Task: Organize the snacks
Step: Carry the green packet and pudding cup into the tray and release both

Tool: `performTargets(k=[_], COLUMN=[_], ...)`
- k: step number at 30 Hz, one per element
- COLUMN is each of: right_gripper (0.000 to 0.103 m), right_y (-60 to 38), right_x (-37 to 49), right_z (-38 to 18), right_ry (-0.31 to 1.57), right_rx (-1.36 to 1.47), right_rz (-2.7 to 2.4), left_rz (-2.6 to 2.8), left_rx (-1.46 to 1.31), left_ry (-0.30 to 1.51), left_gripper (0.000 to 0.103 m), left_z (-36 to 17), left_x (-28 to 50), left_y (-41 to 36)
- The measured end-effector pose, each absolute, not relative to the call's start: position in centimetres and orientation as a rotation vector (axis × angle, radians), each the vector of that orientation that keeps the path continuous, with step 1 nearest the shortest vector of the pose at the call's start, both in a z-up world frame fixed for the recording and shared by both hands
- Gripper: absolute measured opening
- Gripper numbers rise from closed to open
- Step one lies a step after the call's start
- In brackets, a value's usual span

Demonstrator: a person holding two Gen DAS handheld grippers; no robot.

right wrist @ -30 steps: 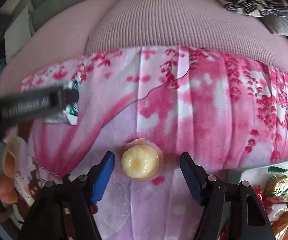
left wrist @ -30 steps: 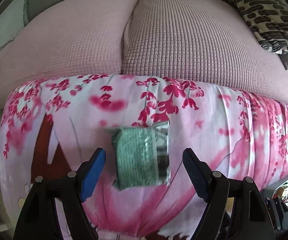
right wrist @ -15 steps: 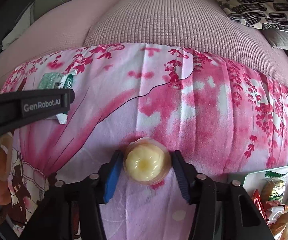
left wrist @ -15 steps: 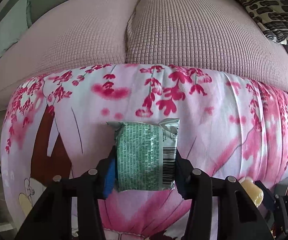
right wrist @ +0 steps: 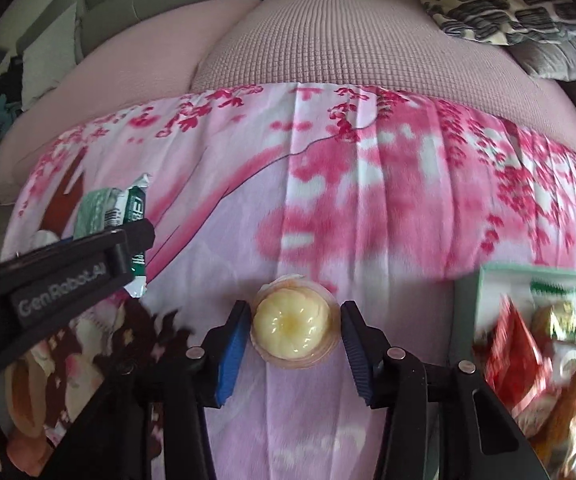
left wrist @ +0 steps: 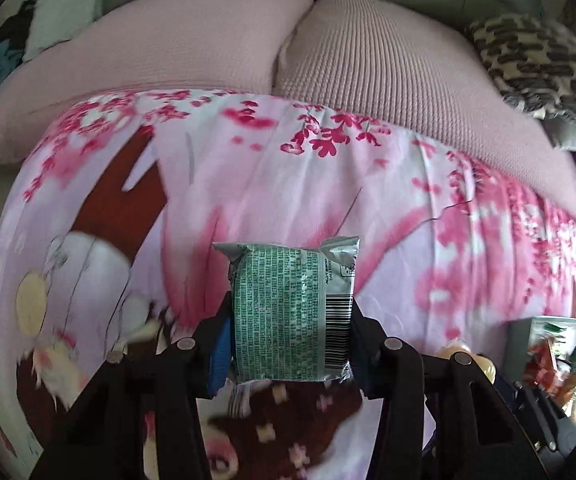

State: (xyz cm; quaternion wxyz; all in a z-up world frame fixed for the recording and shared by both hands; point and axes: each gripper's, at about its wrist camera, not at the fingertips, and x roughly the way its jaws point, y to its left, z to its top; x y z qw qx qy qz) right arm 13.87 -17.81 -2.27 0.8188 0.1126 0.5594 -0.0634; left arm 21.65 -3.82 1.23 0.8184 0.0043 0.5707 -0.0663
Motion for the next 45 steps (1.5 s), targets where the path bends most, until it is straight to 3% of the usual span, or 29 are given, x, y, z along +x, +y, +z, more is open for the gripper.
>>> performTargets(k=[10,23,34,45], right_gripper=[0.049,0.049,0.049,0.049], right_y=[-18.3,-24.0,-32.1,-33.5], right_x=[5.5,-2.5,-8.2,-9.1], right_z=[2.2,6.6,4.1,2.0], right_ry=[1.07,0.949,0.958,0.98], right_rx=[0.326,0.396,0.517,0.548], right_rz=[-0.144,-0.223,-0.385,-0.394], left_rz=[-0.174,-0.373,-0.44,-0.476], left_rx=[-0.031,0.074,0.189,0.273], left_ry=[1.122,1.112,1.151,1.189], left_gripper=[0.051,0.051,0.051,0.051], left_z=[5.0,7.5,5.2,2.0], left_x=[14.1,7.2,4.2,3.1], left_y=[-4.4,-12.3,-18.0,-21.5])
